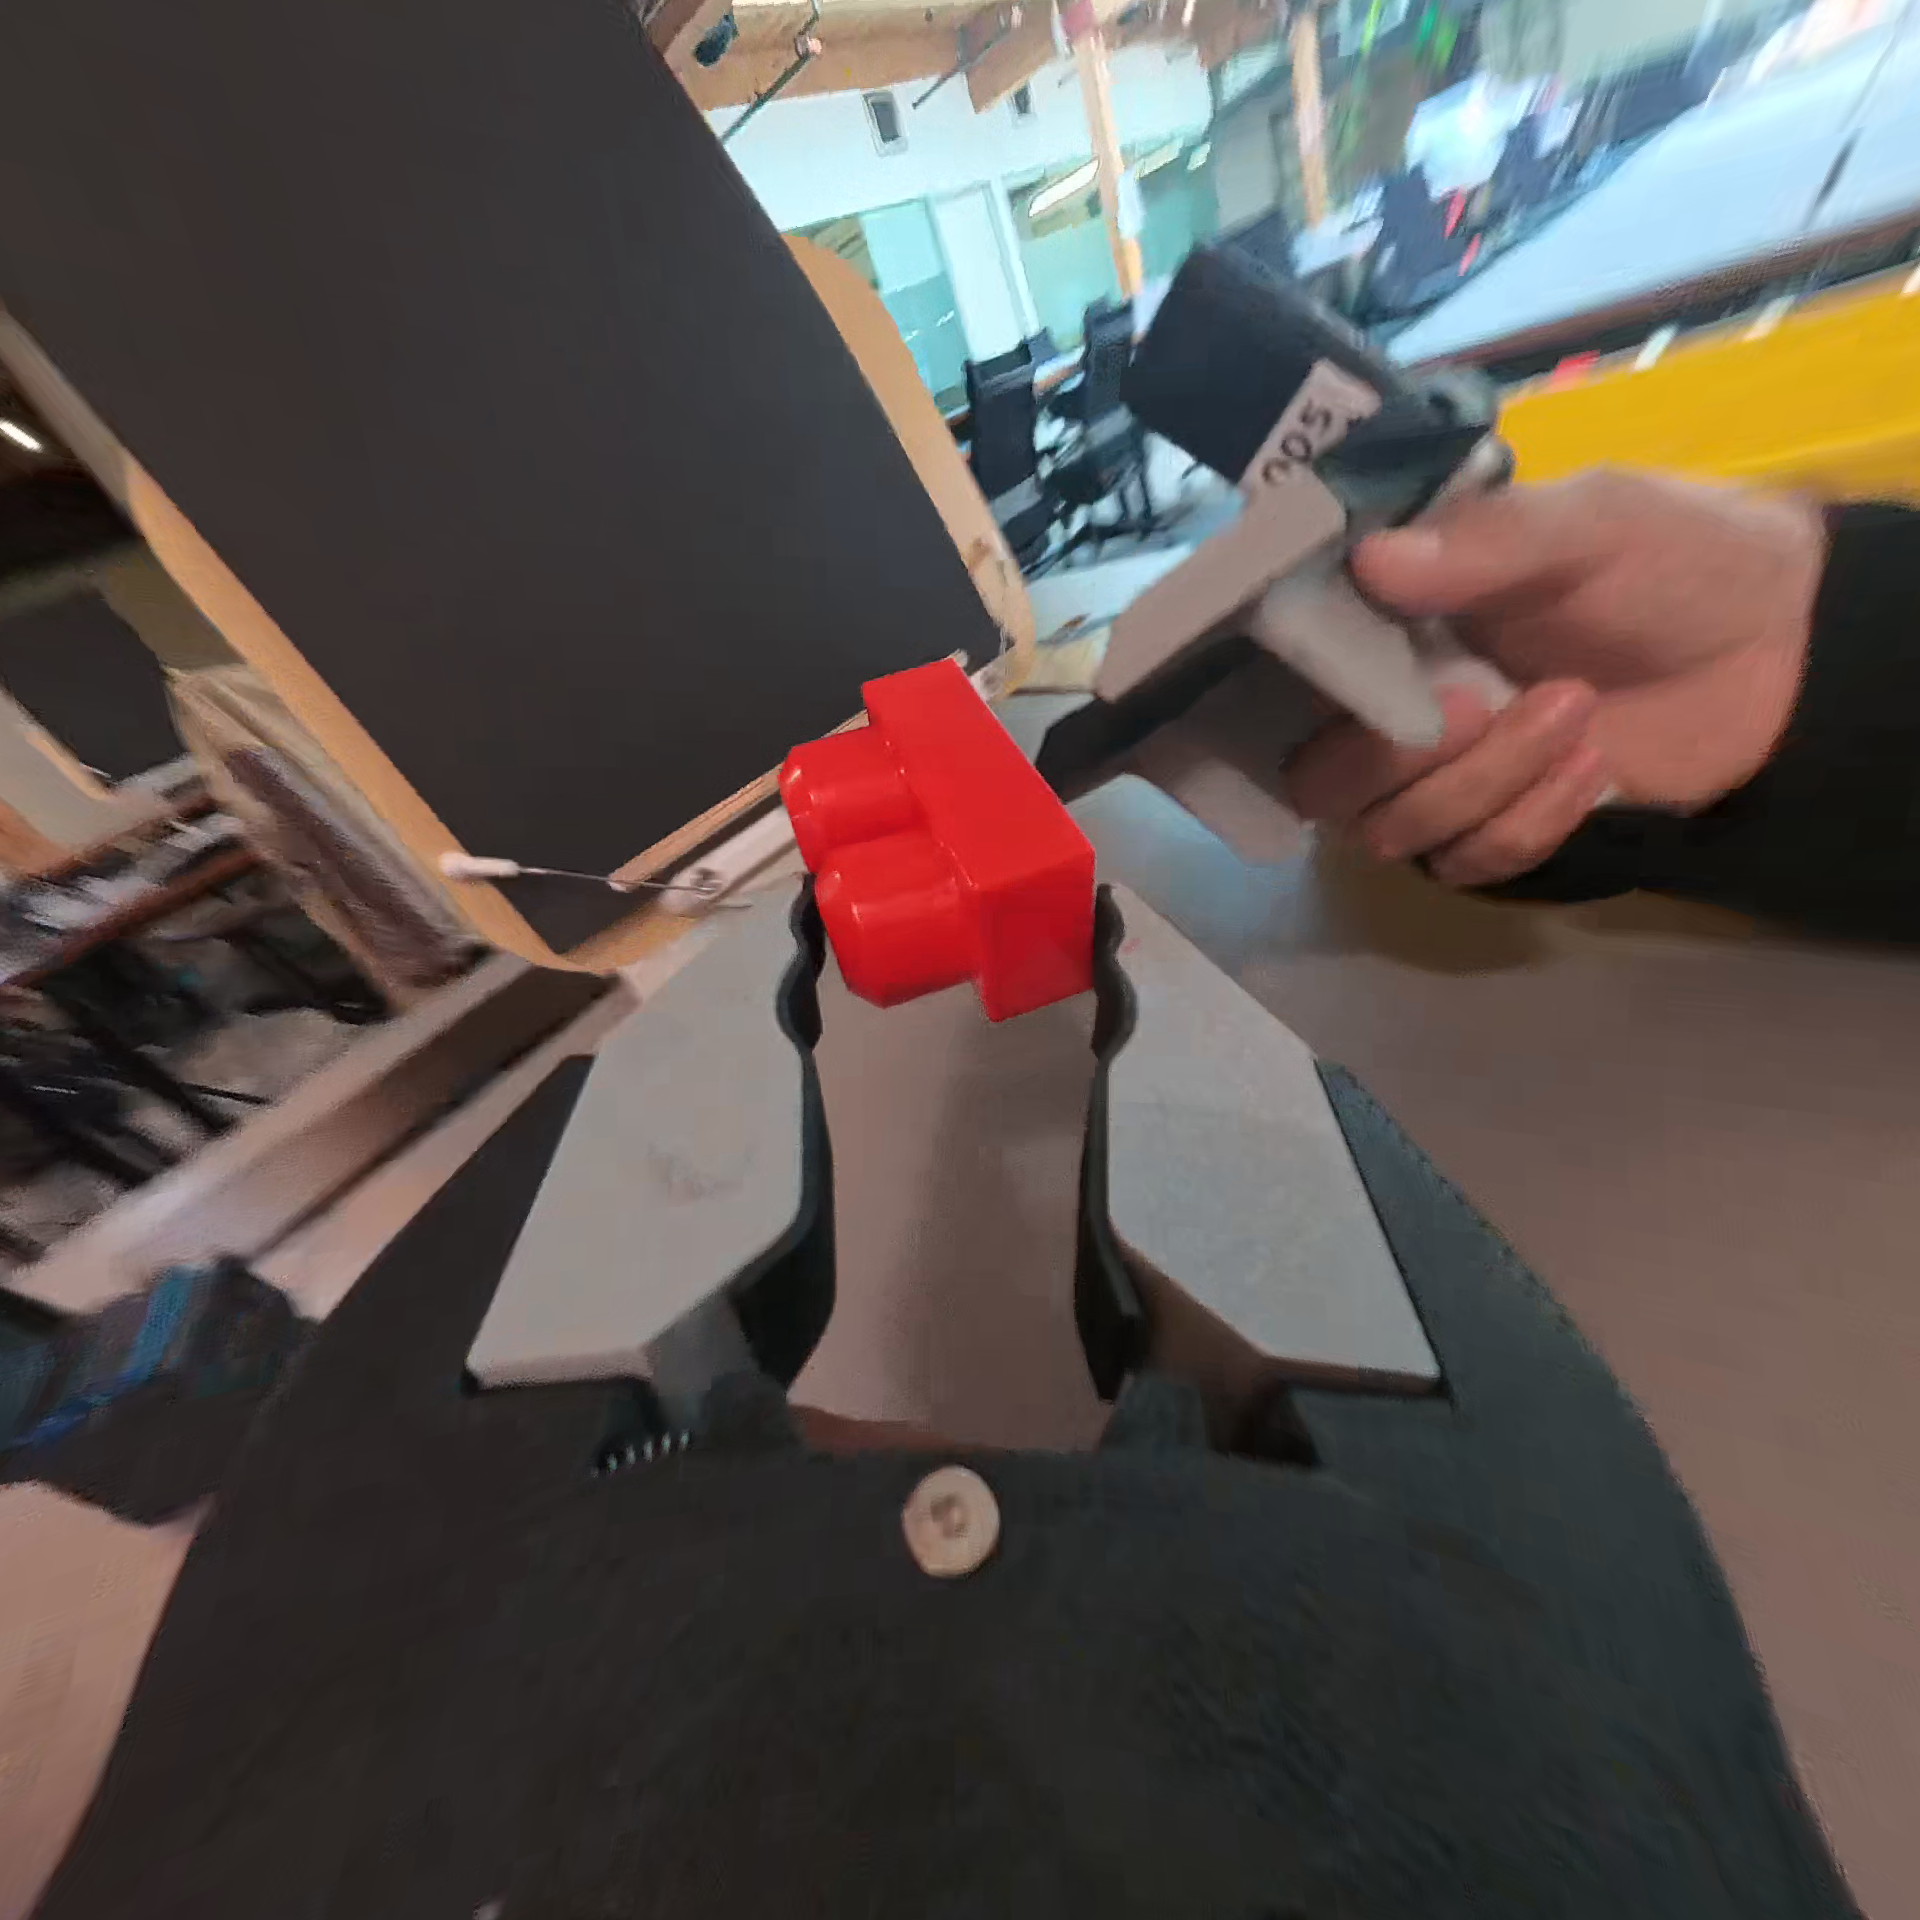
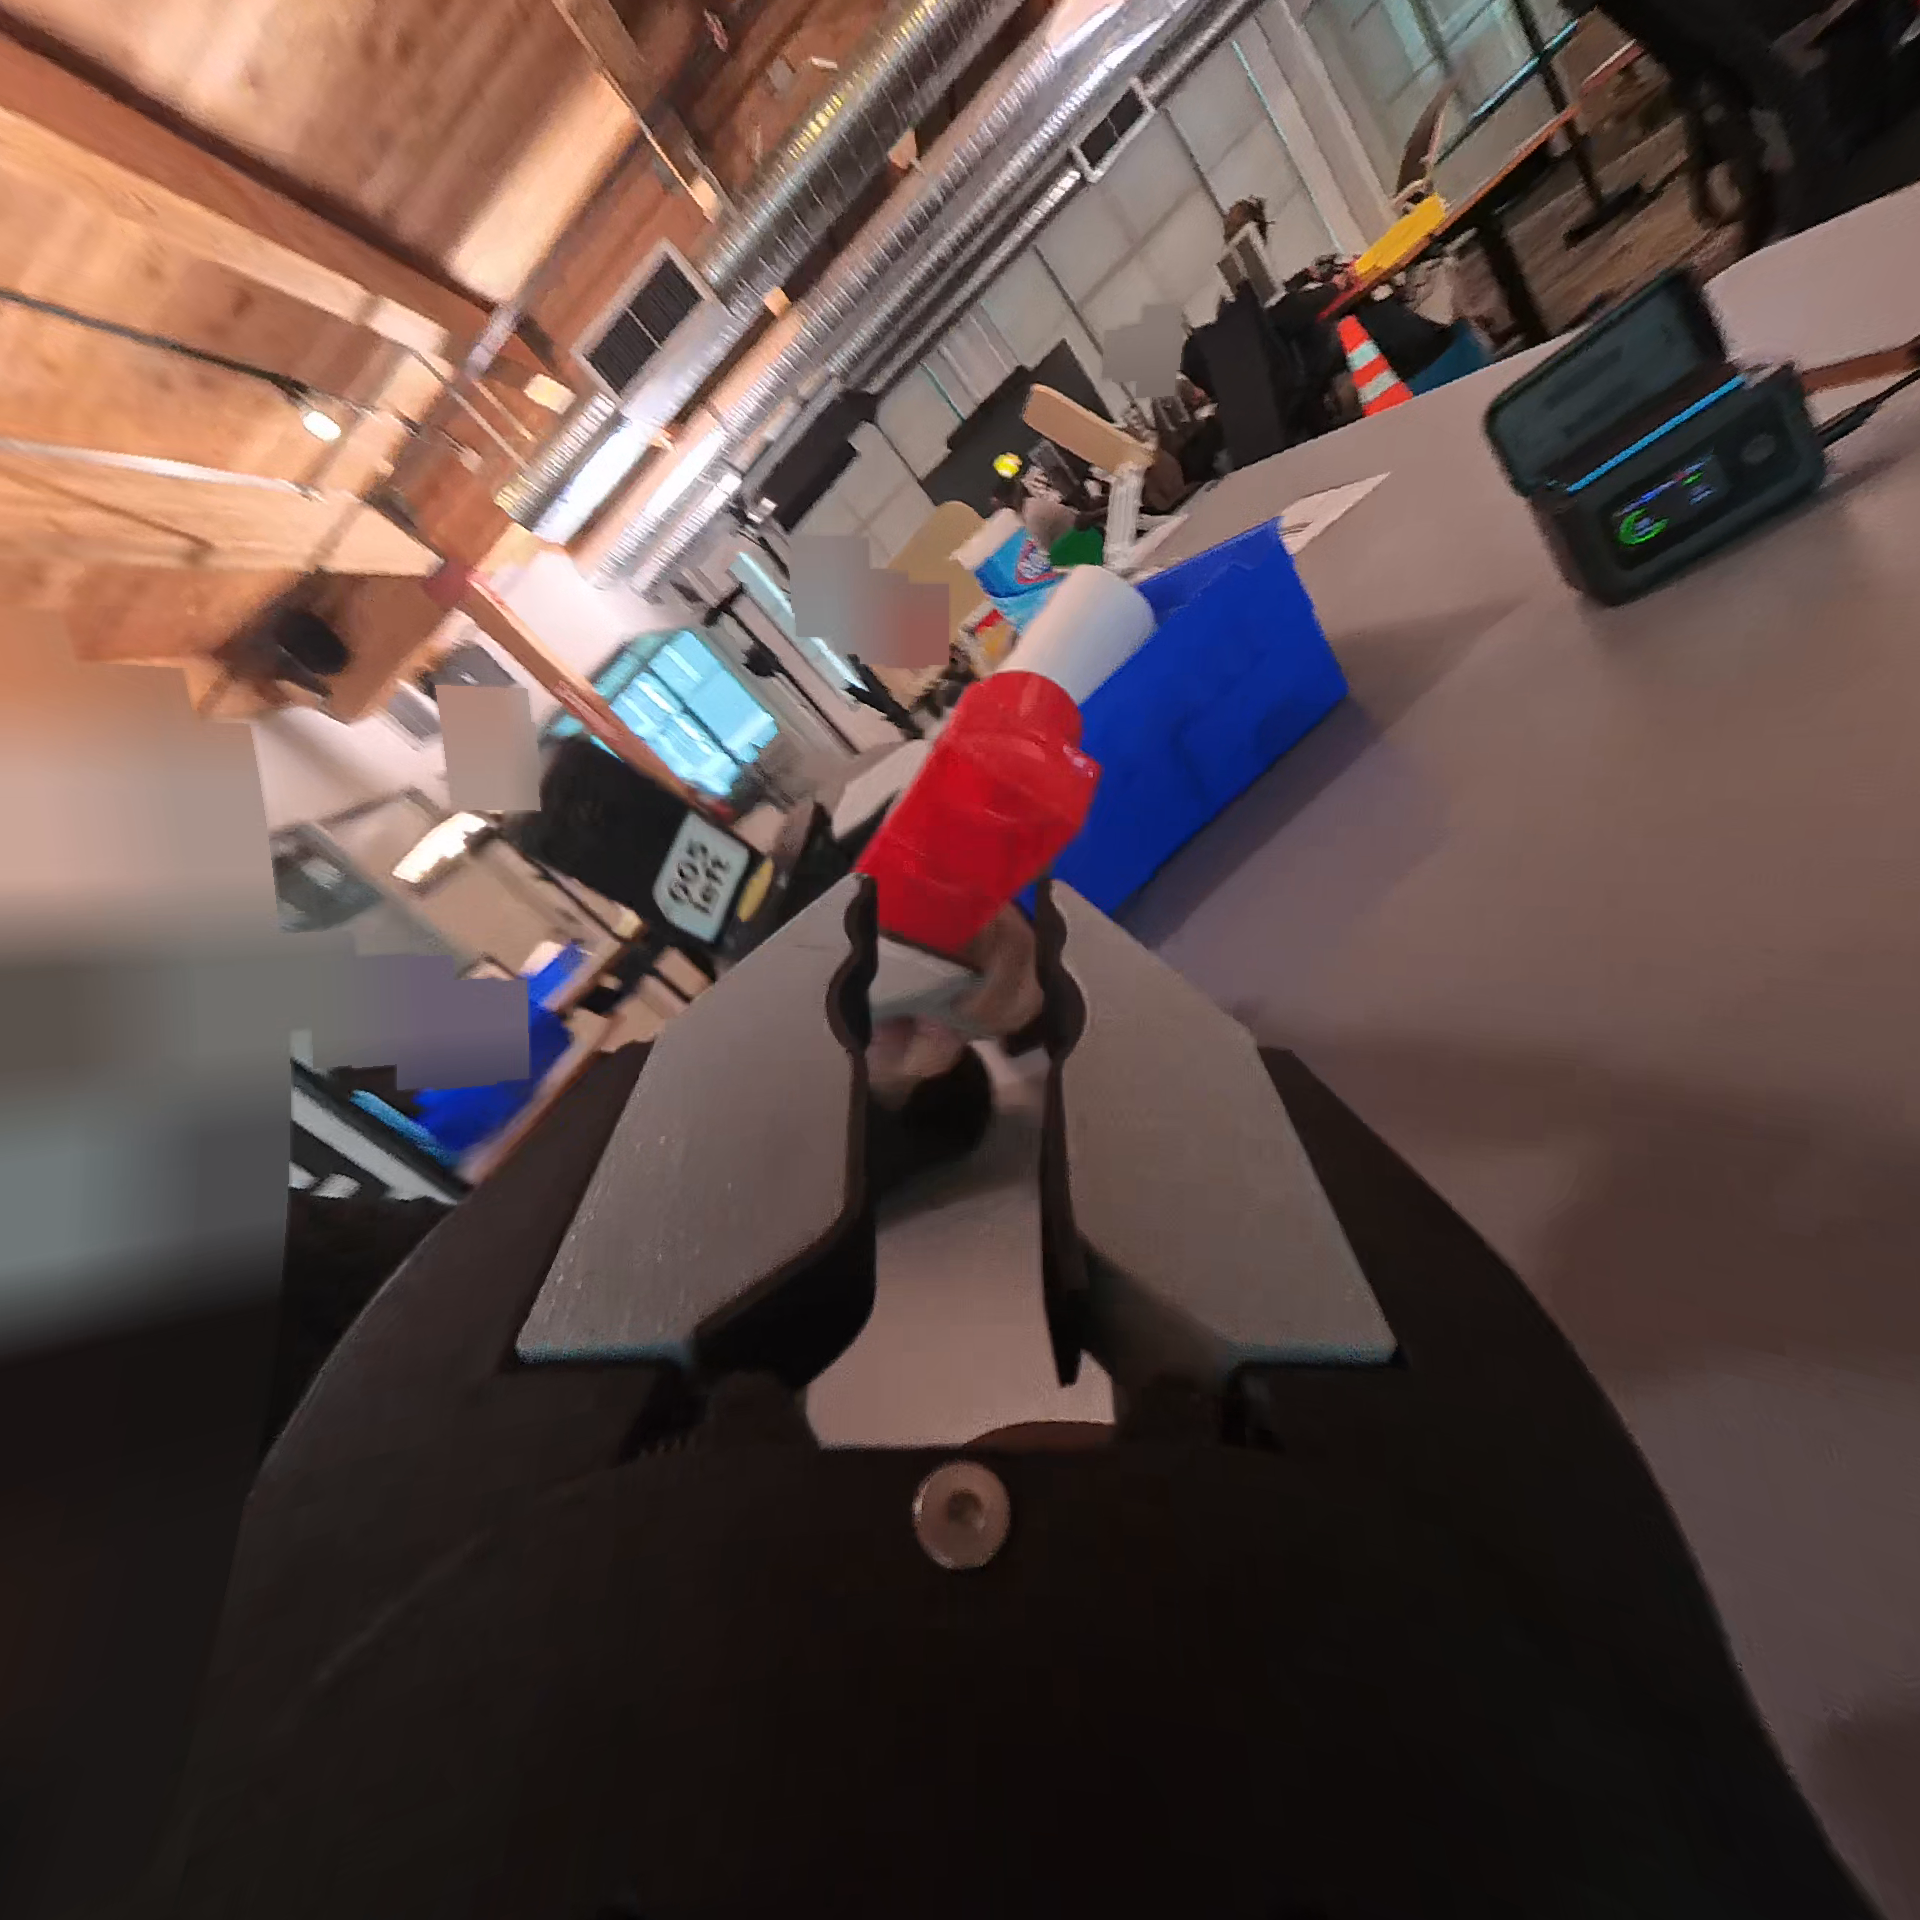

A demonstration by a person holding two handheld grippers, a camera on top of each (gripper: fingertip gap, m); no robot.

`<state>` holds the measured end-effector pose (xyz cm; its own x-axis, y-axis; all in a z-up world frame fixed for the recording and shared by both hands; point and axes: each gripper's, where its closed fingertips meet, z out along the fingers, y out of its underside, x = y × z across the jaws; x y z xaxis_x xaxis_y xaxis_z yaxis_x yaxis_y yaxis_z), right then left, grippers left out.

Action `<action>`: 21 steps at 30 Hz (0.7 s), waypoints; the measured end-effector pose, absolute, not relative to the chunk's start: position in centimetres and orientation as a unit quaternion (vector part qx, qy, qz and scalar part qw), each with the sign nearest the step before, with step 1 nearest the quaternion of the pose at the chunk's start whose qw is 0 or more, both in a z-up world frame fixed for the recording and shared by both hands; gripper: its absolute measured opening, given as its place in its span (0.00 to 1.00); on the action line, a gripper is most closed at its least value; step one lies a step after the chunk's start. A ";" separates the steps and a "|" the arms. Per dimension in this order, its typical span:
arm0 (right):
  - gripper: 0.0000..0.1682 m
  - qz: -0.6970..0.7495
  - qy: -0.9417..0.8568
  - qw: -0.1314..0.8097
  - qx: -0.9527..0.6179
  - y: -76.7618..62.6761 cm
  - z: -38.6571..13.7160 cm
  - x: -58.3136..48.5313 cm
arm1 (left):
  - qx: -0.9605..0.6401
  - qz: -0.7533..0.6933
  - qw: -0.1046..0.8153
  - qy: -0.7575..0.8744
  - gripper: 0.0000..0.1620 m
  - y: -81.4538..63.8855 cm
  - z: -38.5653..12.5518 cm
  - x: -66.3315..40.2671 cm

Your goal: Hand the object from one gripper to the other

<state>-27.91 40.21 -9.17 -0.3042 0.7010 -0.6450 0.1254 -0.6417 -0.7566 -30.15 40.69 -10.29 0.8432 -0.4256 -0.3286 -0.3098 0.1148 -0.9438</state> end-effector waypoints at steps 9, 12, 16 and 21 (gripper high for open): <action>0.35 0.406 -0.615 0.413 -0.536 39.9 -12.8 -28.1 | -0.680 -0.346 0.616 0.193 0.31 39.0 -9.8 -30.5; 0.46 0.234 -0.676 0.472 -0.516 41.4 -15.4 -28.2 | -0.700 -0.408 0.553 0.192 0.31 38.3 -11.1 -29.6; 0.48 0.184 -0.690 0.542 -0.443 40.2 -14.1 -29.0 | -0.729 -0.418 0.501 0.207 0.31 37.7 -13.0 -28.8; 0.26 0.184 -0.705 0.578 -0.367 37.9 -13.0 -29.1 | -0.734 -0.431 0.471 0.232 0.31 36.9 -13.8 -27.4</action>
